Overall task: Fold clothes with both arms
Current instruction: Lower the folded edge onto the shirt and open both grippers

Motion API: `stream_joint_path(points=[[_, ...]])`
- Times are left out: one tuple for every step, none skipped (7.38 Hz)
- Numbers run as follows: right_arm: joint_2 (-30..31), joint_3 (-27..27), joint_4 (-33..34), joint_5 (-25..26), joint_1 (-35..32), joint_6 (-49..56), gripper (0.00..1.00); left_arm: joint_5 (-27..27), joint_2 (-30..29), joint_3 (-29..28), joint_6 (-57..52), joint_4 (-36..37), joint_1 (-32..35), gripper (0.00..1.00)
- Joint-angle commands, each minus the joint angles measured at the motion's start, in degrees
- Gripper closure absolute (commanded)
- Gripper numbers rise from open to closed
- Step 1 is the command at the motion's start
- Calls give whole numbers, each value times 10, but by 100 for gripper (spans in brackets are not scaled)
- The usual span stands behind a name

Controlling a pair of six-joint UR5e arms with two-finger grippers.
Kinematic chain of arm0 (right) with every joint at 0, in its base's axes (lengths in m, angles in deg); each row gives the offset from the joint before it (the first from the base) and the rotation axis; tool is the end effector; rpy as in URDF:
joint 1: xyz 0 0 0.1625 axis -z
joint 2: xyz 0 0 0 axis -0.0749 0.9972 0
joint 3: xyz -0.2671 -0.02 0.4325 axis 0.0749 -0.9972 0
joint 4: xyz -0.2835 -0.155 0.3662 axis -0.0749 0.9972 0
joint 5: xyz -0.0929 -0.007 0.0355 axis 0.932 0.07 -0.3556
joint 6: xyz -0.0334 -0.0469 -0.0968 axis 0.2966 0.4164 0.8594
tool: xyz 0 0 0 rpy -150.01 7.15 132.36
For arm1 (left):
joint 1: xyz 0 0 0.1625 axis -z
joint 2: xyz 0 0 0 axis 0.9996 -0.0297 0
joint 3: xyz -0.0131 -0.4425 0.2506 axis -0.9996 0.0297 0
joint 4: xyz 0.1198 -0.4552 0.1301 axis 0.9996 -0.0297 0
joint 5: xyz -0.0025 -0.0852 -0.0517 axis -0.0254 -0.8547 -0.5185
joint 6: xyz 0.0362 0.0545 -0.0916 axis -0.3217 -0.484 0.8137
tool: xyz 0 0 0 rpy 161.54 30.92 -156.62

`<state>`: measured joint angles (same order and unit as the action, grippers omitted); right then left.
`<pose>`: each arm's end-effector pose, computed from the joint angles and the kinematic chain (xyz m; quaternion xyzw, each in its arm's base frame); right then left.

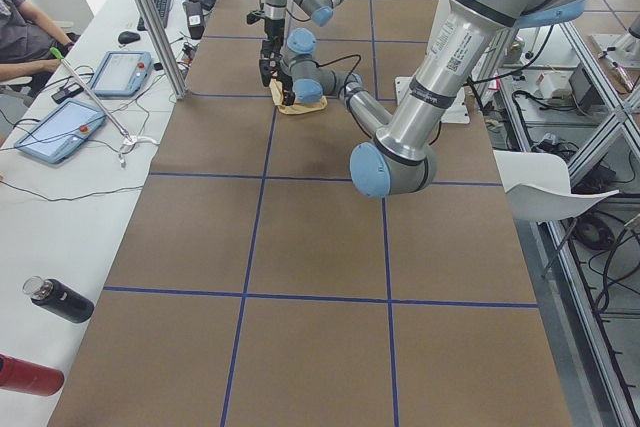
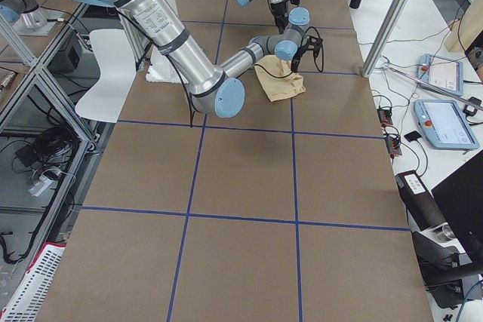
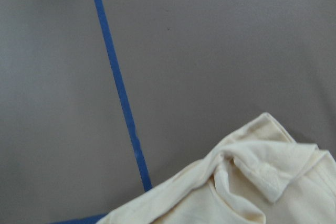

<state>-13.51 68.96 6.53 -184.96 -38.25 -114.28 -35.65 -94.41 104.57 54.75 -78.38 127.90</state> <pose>-0.6100 -0.6688 0.2518 -0.0049 -0.4976 0.1514 0.8540 0.5586 -0.5906 0.2670 0.0608 0.5510 -0.2014 0.8075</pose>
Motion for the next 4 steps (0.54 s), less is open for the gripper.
stream_joint_path(points=[[32,58,55,36,63,13,0,-11,12,22,-3,17,6,0],[30,58,64,77,92,59,0,-11,19,25,-27,16,6,1],[27,57,86,107,105,126,0,-11,25,29,-34,16,8,1],[20,55,106,131,109,203,0,-11,27,29,-35,16,9,1]])
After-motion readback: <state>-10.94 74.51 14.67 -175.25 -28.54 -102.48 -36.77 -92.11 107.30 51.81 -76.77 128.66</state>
